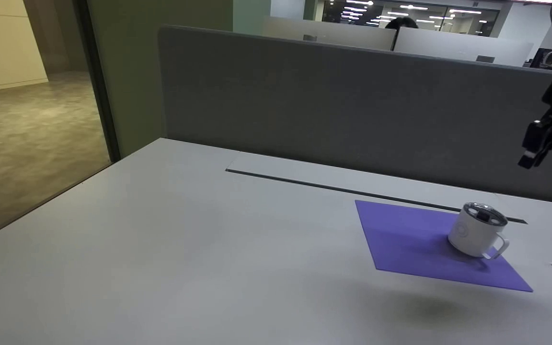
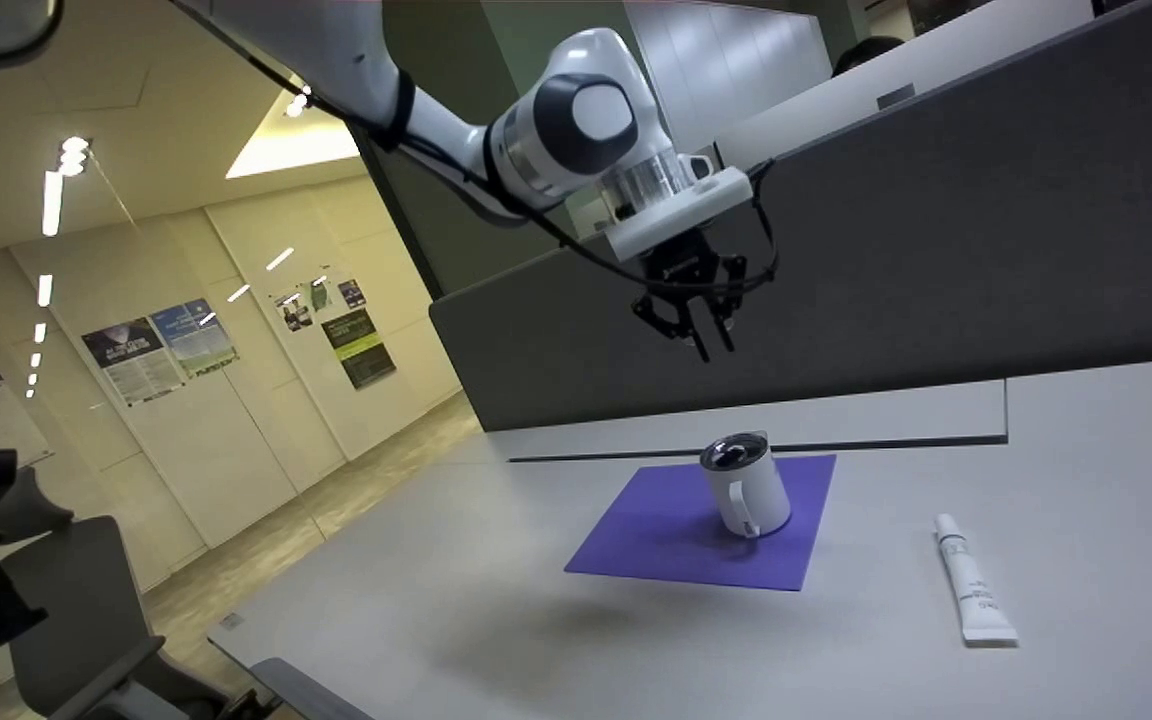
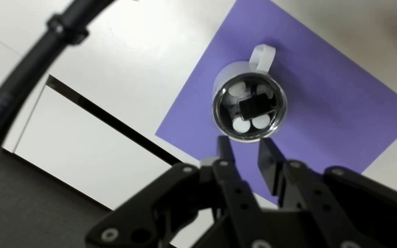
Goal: Open the slider on the top of the cup
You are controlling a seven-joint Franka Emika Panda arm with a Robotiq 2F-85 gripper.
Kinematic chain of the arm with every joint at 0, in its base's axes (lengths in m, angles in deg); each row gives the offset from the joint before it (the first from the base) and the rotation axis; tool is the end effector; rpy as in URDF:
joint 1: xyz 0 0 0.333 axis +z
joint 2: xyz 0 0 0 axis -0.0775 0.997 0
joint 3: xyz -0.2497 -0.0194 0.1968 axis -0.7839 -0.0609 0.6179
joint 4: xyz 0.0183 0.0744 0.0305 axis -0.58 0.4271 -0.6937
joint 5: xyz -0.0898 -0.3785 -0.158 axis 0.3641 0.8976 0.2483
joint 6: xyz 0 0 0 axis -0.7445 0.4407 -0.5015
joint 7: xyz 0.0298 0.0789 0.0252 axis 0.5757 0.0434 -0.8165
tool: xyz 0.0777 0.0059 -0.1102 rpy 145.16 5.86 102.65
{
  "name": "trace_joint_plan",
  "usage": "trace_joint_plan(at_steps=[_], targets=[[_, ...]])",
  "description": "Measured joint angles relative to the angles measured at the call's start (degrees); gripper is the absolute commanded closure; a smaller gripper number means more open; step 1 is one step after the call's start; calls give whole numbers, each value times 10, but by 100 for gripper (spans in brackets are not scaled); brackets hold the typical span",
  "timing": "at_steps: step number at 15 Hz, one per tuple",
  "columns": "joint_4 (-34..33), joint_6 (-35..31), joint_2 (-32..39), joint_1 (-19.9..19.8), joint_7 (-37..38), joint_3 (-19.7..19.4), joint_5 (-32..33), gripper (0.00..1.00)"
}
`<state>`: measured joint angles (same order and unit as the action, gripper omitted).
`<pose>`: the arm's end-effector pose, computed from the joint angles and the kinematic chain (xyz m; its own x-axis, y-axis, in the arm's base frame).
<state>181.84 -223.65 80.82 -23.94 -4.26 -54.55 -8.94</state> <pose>0.6714 -0.1522 0.2353 0.8185 0.5719 0.0544 0.5683 -0.8199 0.0689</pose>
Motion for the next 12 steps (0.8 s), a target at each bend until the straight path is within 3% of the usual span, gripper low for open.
trace_joint_plan(at_steps=[6,12], targets=[[-38,90,-21,36,-1,-50,0,2],[-38,89,-20,49,-3,-54,-2,0]])
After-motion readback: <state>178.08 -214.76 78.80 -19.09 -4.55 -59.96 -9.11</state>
